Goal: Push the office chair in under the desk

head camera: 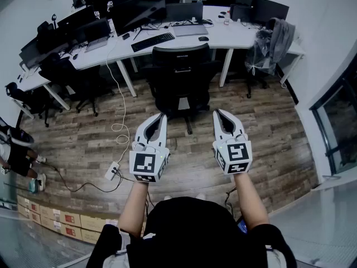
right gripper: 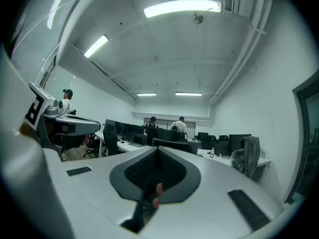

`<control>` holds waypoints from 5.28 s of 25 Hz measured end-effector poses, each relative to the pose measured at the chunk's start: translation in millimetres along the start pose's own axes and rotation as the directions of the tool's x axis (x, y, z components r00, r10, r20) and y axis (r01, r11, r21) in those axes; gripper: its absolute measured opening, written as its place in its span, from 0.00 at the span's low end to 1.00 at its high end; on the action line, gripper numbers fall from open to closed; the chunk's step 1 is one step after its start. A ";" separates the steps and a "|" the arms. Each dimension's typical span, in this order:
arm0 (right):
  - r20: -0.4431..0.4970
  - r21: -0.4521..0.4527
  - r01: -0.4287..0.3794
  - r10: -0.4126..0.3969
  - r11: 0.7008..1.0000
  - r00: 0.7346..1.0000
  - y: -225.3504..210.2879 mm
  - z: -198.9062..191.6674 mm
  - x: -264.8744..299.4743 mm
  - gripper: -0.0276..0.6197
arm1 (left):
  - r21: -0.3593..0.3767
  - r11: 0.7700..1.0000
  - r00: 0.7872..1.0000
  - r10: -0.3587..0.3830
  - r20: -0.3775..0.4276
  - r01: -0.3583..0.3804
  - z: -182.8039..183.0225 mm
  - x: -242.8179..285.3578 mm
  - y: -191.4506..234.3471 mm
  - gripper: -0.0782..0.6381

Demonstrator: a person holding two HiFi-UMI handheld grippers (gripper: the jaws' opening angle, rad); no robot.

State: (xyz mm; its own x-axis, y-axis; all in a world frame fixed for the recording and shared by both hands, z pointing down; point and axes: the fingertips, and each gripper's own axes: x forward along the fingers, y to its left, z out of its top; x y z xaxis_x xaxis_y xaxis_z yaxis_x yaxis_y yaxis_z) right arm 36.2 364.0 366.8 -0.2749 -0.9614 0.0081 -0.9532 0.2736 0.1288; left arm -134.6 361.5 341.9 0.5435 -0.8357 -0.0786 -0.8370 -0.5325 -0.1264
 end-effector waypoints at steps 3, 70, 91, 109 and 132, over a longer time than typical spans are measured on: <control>-0.001 0.012 0.001 -0.001 1.000 1.000 -5.3 -0.7 -3.4 0.08 | 0.011 1.000 1.000 0.003 0.000 -0.003 1.2 1.1 -4.7 0.13; -0.047 -0.009 -0.079 0.079 0.997 0.996 -91.1 -41.8 230.8 0.08 | 0.001 0.999 0.997 0.036 -0.065 -0.036 -58.4 225.5 97.9 0.13; -0.096 -0.046 -0.040 0.036 0.998 0.995 -87.0 -46.6 342.6 0.08 | -0.057 0.998 0.997 -0.019 -0.076 0.015 -87.7 301.3 182.8 0.13; -0.133 -0.104 -0.045 0.031 0.994 0.991 -85.9 -62.1 356.1 0.08 | -0.095 0.995 0.996 -0.035 -0.084 0.027 -106.9 312.7 187.3 0.13; -0.277 -0.182 -0.217 0.162 0.959 0.947 -108.2 -118.6 367.1 0.08 | 0.192 0.975 0.953 -0.052 -0.298 0.114 -174.7 339.4 161.7 0.13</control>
State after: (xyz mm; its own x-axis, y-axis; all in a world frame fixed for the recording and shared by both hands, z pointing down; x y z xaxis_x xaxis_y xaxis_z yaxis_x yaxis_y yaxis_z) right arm 53.5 -21.9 473.5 -0.3795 -0.8742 0.3030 -0.8315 0.4659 0.3027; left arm -96.7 -31.7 467.5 0.5430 -0.8087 0.2261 -0.7419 -0.5882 -0.3219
